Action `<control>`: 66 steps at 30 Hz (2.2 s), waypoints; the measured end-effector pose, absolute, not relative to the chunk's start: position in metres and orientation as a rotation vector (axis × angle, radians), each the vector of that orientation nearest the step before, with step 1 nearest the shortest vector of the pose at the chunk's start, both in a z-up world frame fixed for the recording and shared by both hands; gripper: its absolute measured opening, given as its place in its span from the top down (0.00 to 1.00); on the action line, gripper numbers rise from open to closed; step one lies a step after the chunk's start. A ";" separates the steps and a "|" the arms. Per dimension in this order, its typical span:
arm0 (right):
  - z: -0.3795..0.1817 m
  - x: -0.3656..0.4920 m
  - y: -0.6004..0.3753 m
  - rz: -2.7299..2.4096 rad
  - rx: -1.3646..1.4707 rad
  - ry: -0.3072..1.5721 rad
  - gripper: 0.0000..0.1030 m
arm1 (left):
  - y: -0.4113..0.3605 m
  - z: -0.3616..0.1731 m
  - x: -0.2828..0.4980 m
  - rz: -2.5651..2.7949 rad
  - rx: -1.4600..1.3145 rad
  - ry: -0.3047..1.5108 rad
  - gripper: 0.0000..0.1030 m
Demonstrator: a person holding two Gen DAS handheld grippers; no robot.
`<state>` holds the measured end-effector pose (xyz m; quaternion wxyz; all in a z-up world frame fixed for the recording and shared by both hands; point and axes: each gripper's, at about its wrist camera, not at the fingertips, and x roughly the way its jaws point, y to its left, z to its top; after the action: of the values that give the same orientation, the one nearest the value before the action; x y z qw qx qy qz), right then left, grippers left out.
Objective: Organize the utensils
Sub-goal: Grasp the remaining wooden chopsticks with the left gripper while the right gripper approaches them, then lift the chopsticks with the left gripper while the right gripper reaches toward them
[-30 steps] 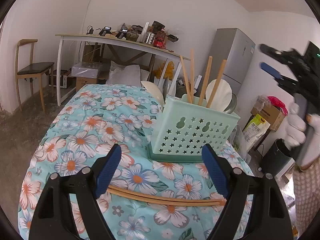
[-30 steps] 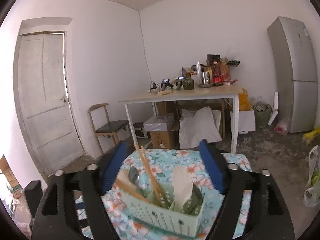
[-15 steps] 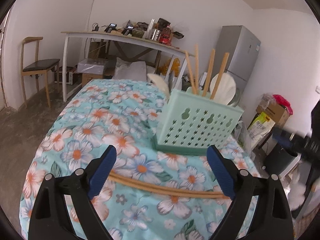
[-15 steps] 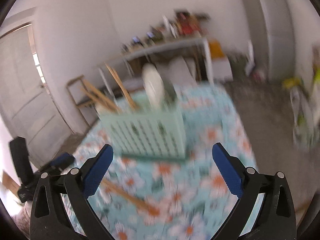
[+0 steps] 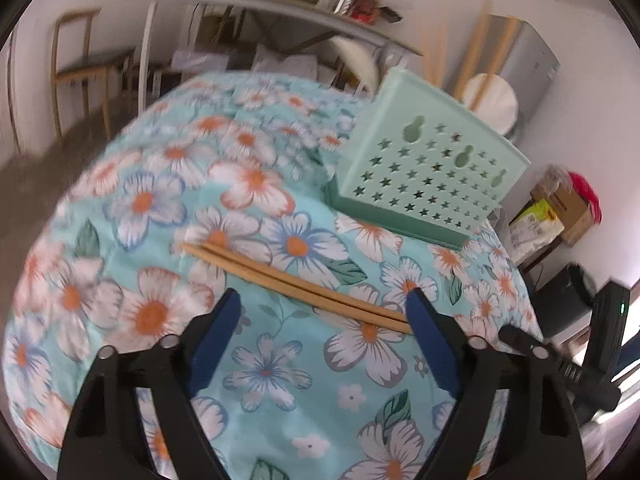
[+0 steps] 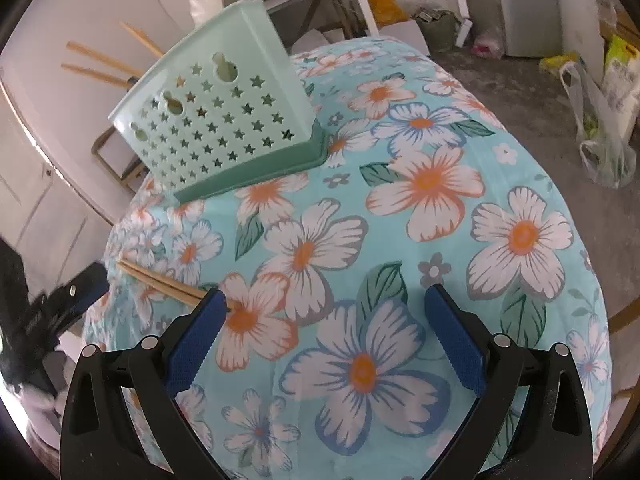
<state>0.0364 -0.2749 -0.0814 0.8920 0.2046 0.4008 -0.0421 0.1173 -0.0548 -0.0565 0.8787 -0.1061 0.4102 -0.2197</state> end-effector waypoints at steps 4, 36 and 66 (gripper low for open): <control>-0.082 0.034 -0.276 -0.076 0.441 0.808 0.07 | -0.046 -0.069 0.132 -0.448 -0.376 0.947 0.38; -0.082 0.023 -0.282 -0.049 0.457 0.771 0.07 | 0.010 -0.104 0.128 -0.350 -0.930 1.135 0.88; -0.083 0.027 -0.278 -0.044 0.432 0.772 0.07 | 0.004 -0.110 0.130 -0.266 -0.956 1.156 0.87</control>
<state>0.0266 -0.2783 -0.0827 0.9036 0.2090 0.3734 -0.0211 0.1298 0.0039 -0.1105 0.7237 -0.4330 0.5236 -0.1206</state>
